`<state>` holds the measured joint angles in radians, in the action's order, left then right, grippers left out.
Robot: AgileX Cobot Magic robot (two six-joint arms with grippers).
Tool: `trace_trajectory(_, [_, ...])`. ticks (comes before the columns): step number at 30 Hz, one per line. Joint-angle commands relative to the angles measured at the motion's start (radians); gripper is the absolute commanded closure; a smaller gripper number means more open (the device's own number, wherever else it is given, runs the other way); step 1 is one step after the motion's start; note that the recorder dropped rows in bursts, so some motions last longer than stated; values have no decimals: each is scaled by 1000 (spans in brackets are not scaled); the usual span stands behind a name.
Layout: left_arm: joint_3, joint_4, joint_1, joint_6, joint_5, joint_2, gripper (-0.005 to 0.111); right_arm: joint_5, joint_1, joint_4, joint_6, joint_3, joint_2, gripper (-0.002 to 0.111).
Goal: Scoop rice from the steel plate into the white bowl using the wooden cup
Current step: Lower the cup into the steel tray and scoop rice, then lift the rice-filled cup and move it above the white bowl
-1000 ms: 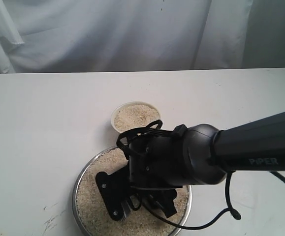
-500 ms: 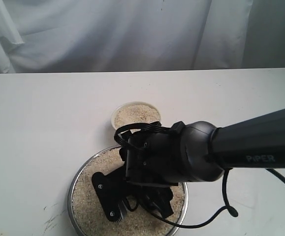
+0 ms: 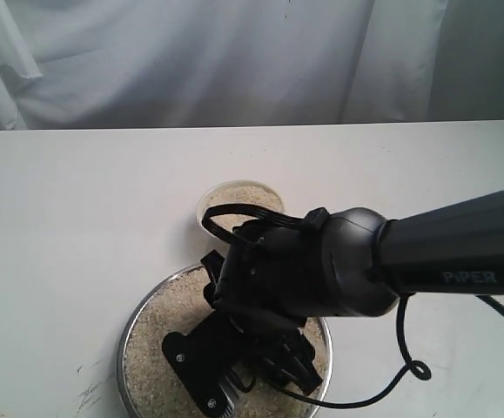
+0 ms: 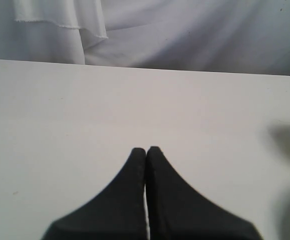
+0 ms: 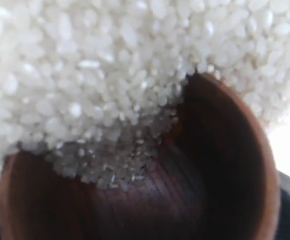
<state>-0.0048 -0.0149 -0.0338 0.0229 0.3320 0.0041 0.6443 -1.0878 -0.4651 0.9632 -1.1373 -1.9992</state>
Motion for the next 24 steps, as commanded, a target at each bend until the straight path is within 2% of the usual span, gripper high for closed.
trace_trajectory(1, [5,1,-2,1,-13,-4,107,15,-5,218,36,22,-36,108])
trace_trajectory(13, [5,1,-2,1,-13,-4,107,15,108,608,185,22,-36,108])
trace_trajectory(24, [5,1,-2,1,-13,-4,107,14,194,754,245,19,-20,108])
